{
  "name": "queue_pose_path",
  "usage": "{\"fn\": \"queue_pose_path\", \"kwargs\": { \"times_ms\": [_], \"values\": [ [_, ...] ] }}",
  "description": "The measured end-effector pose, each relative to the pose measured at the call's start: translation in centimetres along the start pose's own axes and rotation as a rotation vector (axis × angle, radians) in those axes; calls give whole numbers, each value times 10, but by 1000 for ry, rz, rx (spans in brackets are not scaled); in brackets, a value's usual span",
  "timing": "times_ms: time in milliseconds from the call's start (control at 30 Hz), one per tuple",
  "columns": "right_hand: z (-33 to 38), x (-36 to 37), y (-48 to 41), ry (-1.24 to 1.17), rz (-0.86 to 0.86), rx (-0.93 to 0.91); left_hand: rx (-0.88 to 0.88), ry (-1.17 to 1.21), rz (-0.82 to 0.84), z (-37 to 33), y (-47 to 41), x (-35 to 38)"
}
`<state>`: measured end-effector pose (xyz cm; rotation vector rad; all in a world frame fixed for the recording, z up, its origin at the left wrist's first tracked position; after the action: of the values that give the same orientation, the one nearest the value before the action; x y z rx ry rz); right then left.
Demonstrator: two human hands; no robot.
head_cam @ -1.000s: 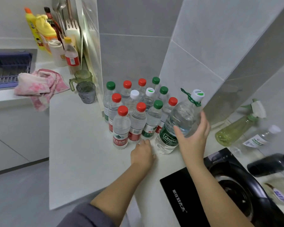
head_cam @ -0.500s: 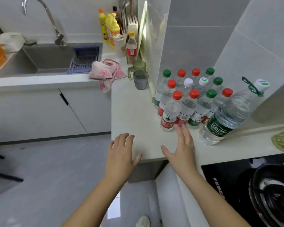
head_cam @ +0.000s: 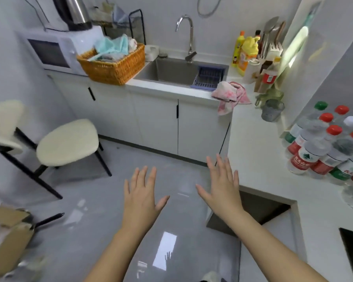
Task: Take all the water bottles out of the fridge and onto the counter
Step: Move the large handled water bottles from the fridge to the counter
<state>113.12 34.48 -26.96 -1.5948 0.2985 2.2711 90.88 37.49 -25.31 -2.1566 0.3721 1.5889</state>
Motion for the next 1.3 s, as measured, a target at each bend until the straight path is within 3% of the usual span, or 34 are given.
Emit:
{"fn": "queue_pose_path", "kwargs": {
  "times_ms": [567, 833, 1067, 1300],
  "values": [
    [349, 43, 194, -33, 28, -696, -407, -174, -327, 205, 273, -180],
    [459, 96, 228, -53, 197, -969, -660, -212, -354, 278, 335, -205],
    [550, 126, 274, -28, 242, -1191, -872, -231, -380, 333, 395, -225],
    [622, 162, 336, 15, 318, -1270, -941, -255, -364, 383, 471, -243]
  ]
}}
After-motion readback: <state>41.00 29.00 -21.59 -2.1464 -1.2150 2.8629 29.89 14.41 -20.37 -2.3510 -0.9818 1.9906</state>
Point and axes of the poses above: each hand's wrist, its own y-axis away from the middle knuckle, its own x-axis out of the palm, z = x × y, the point moved 6 cm from there along -y, towards the middle knuckle, and after that the axes turned 12 degrees about x, right-handed, at the moved point
